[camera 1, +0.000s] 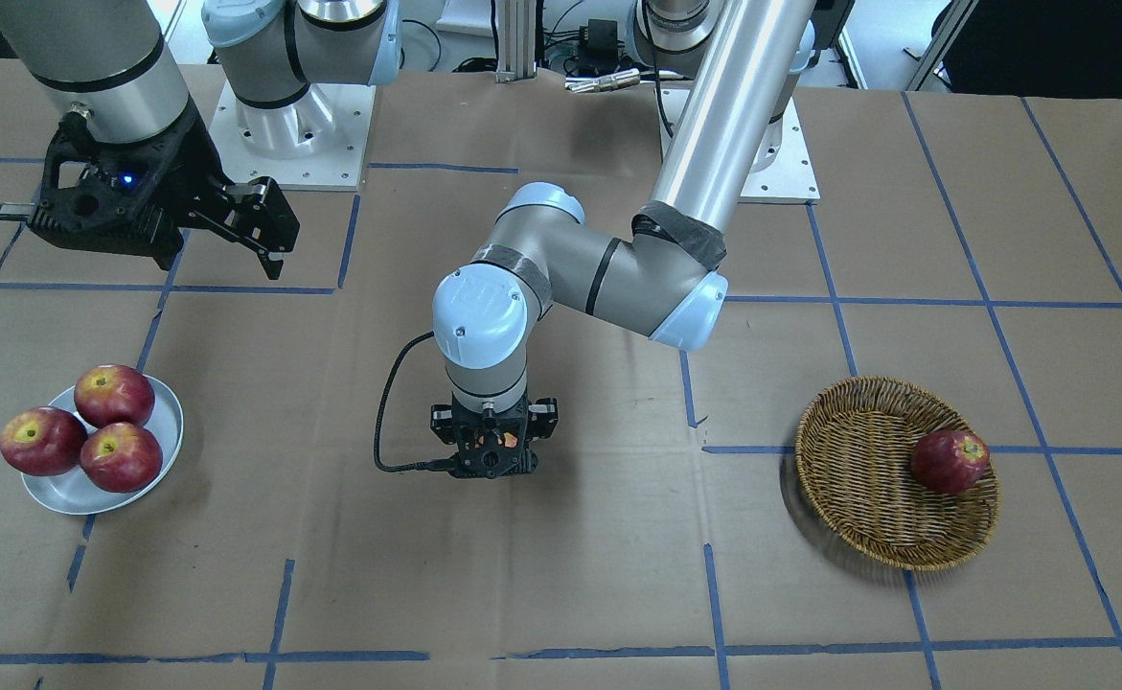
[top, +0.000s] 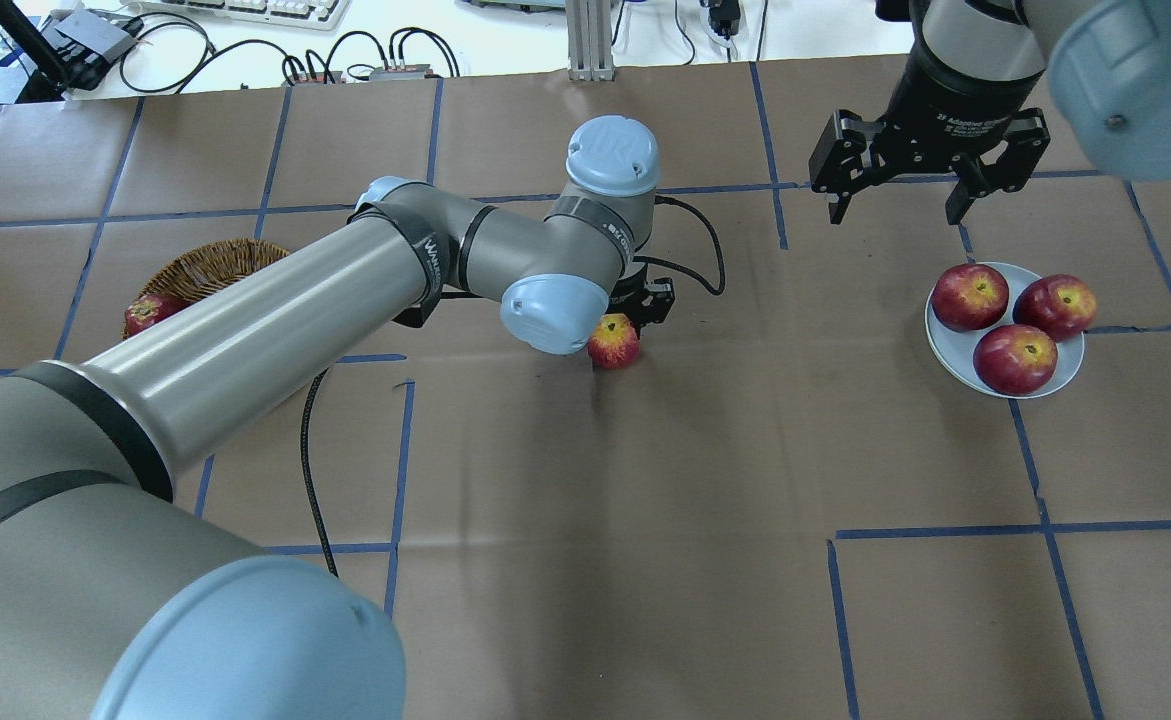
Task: Transfer apple from basket to plate
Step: 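Set the apple on the table and open the left gripper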
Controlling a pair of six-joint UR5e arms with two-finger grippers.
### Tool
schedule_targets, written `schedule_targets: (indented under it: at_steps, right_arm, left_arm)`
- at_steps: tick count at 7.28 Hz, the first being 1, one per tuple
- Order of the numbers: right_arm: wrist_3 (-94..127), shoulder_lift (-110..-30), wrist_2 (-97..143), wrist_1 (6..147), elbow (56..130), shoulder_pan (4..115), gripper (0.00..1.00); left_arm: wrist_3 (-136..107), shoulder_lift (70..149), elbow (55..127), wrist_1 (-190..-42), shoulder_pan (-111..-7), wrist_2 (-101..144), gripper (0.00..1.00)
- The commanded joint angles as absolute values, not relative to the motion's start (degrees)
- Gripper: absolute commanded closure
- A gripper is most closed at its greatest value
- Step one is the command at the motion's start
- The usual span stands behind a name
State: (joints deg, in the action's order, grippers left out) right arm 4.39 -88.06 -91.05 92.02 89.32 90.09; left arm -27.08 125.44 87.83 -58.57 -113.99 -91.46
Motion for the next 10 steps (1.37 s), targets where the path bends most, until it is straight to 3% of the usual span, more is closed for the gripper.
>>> schedule_targets:
  at_steps: [1, 2, 7, 10]
  right_arm:
    - [4.39, -88.07, -91.05, 92.02, 89.30, 90.09, 0.00]
    - [4.39, -88.07, -91.05, 92.02, 89.38, 90.09, 0.00]
    - [4.31, -88.07, -91.05, 92.20, 89.56, 90.09, 0.00]
    - [5.53, -87.72, -90.27, 92.72, 89.82, 90.87, 0.00]
  left_arm:
    - [-26.98, 125.42, 88.24, -58.54, -113.91, -91.41, 0.27]
    - [-26.98, 124.90, 88.16, -58.62, -113.82, -91.41, 0.00]
    - [-24.28, 108.32, 84.03, -73.78, -111.97, -90.26, 0.00]
    - [-6.74, 95.40, 85.68, -86.28, -104.18, -90.44, 0.00]
